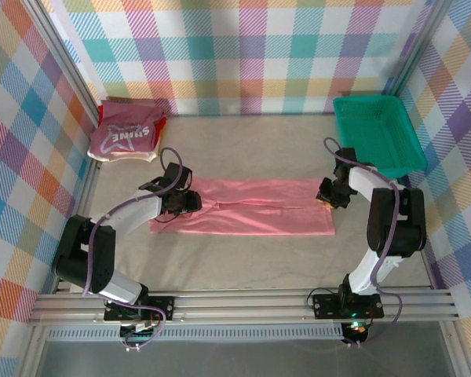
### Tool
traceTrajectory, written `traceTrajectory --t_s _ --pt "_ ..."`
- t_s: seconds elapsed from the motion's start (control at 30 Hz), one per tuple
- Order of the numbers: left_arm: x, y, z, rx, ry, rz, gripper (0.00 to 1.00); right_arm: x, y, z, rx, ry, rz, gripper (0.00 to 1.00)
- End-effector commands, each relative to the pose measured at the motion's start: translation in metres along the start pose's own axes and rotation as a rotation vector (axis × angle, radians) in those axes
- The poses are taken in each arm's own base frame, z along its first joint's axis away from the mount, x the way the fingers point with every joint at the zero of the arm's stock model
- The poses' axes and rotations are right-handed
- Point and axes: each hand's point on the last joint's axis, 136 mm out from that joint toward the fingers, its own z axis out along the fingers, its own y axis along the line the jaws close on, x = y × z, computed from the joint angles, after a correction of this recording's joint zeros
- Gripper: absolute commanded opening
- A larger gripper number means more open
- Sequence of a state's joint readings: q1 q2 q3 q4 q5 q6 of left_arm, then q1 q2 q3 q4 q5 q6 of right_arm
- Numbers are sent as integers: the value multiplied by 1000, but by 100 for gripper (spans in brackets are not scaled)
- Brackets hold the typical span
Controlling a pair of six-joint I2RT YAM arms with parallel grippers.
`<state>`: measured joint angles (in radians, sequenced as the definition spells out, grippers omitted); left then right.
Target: Fold and stack the t-shirts
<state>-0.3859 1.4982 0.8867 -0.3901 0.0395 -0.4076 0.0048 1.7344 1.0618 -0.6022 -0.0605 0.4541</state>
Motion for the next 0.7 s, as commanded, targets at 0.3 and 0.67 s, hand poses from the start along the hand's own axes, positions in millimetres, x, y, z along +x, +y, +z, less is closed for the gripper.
traceTrajectory --t_s 0.3,0.67 --pt "1 2 4 -34 13 10 39 2 4 9 -38 26 -1 14" --pt "2 6 7 -50 11 8 39 -7 6 -18 -28 -42 -14 0"
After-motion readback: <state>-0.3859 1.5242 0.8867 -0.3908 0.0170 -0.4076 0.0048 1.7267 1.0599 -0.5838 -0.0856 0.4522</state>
